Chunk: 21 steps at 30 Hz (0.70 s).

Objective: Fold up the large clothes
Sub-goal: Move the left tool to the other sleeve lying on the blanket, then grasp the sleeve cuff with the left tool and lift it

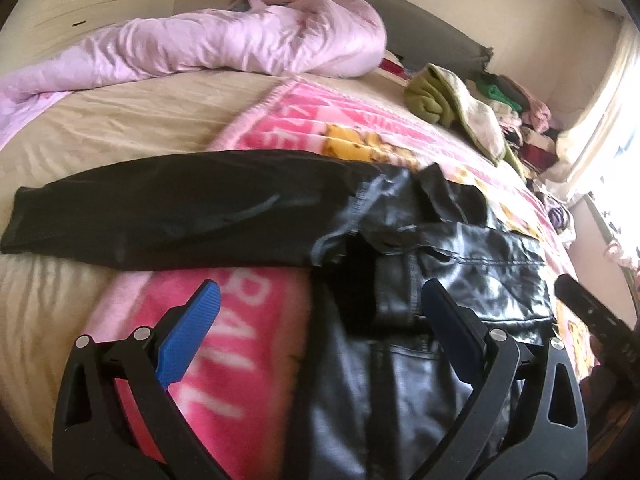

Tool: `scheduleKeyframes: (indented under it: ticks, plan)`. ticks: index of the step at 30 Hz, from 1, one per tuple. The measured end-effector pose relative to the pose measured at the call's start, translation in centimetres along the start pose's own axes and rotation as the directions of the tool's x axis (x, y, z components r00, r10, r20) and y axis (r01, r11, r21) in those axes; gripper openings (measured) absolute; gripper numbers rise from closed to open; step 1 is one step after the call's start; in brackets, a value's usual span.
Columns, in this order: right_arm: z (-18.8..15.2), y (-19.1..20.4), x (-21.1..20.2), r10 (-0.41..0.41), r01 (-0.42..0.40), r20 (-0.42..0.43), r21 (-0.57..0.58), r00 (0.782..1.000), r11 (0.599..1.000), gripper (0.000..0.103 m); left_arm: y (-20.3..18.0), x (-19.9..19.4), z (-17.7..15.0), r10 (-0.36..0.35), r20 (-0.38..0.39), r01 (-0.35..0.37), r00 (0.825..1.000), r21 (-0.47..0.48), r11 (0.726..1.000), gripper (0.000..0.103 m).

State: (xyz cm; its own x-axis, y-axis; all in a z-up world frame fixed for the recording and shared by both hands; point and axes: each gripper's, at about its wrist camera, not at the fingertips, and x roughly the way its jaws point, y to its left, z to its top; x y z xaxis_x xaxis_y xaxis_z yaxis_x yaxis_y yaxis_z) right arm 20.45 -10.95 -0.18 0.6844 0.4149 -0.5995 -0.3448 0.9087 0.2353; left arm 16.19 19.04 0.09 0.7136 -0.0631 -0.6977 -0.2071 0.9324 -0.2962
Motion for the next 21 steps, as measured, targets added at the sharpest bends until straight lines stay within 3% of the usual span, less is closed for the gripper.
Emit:
scheduleKeyframes:
  ticks: [8,21]
  plan:
    - [0.9,3.7,1.4,0.035,-0.035,-0.003,-0.059,0.999,0.998,0.099,4.6,-0.9,0.7,0.052,0.022,-0.049,0.998,-0.097,0.994,0.094]
    - [2.2,8.5,4.3,0.105,-0.108,-0.027,-0.129,0.994,0.986,0.099,11.3,-1.5,1.4,0.196,0.032,-0.184,0.980,-0.221,0.958,0.094]
